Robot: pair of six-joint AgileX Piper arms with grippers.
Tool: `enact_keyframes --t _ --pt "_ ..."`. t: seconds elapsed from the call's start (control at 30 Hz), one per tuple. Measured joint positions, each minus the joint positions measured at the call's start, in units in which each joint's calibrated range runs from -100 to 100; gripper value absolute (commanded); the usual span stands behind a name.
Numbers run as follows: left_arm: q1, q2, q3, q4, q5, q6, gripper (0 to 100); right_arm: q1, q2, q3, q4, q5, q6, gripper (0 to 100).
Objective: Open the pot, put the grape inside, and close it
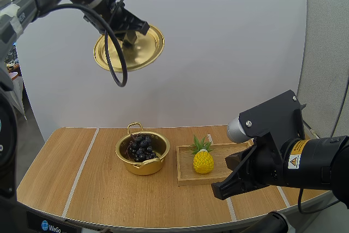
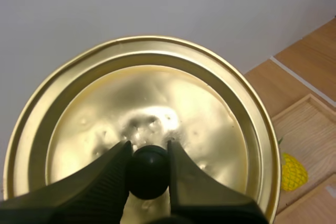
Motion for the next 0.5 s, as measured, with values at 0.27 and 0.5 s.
enact_keyframes --t 0.27,0.5 --pt "0.00 5.8 8.7 -0.1 0.0 2.0 0 0.0 0.0 0.0 0.0 0.0 0.0 0" --pt "0.00 12.5 18.5 -0.1 0.0 8.6 0 0.0 0.0 0.0 0.0 0.0 0.0 0"
